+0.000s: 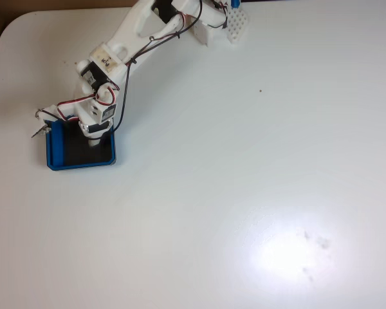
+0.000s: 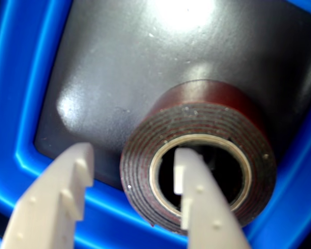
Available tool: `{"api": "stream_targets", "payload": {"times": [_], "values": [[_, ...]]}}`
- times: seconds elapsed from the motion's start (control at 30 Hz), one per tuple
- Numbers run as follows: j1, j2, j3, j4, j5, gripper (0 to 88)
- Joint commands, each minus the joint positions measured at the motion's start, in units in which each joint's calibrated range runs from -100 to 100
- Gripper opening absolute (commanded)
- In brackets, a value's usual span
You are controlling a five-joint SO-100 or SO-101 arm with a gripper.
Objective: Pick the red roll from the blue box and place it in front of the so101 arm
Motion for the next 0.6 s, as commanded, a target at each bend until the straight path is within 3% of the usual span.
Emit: {"api": "stream_targets", "payload": {"times": [0.0, 0.57], "values": [[0.0, -0.4, -3.3, 0.6, 0.1, 14.0], [-0.2, 2.0, -3.4, 6.1, 0.1, 14.0]]}}
